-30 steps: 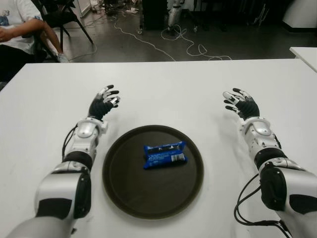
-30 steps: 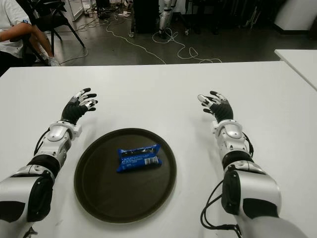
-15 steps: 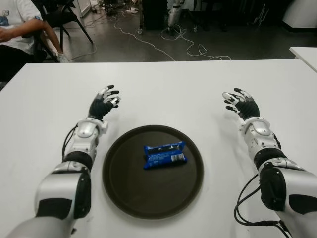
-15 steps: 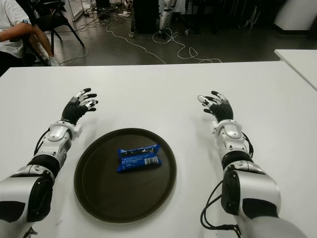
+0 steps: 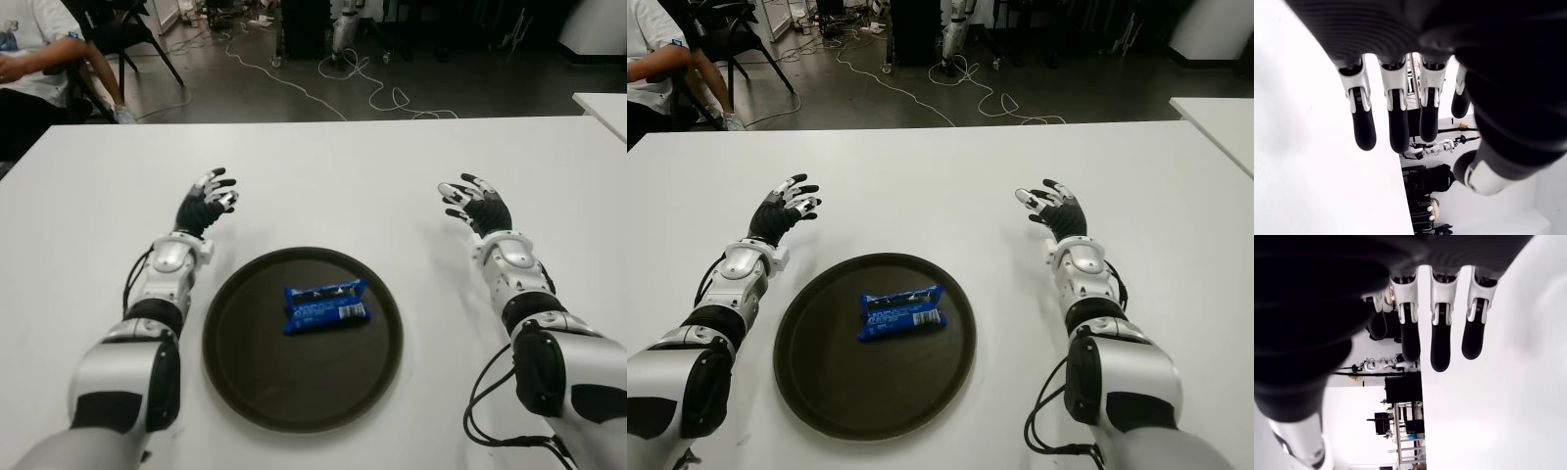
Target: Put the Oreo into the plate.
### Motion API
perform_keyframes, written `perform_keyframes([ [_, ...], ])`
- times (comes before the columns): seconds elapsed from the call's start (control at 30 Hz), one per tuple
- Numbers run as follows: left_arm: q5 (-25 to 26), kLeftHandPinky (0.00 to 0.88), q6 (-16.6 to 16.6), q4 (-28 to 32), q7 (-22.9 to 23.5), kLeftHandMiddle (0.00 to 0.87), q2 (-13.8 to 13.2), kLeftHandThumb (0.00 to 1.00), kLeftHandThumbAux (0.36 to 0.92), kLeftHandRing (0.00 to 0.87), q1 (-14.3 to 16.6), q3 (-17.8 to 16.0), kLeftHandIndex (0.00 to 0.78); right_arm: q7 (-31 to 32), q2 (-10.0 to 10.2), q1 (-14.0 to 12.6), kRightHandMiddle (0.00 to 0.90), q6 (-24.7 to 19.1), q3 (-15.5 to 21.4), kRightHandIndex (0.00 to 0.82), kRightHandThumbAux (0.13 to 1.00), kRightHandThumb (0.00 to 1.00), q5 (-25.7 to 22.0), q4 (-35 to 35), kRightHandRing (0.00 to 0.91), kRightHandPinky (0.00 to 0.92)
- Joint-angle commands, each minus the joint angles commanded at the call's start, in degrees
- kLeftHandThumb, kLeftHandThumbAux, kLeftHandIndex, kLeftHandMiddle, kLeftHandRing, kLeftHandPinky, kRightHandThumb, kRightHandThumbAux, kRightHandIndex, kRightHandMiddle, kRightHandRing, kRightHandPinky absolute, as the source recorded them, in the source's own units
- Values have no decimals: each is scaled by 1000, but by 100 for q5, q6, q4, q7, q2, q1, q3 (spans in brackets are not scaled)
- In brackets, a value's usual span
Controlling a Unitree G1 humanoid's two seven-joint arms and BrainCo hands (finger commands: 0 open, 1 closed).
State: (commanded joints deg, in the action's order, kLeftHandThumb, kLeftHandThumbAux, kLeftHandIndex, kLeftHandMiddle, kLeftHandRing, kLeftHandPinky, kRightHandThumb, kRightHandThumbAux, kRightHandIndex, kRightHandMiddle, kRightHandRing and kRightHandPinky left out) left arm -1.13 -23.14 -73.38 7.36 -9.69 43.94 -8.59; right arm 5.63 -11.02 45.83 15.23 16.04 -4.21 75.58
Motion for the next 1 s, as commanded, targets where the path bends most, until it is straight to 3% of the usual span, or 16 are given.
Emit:
perform_keyframes([
  [1.0,35,283,15,-2,45,216,-7,85,693,237,-17,-33,116,-161,22,-29,265,96,-112,181,757,0,137,2,290,315],
])
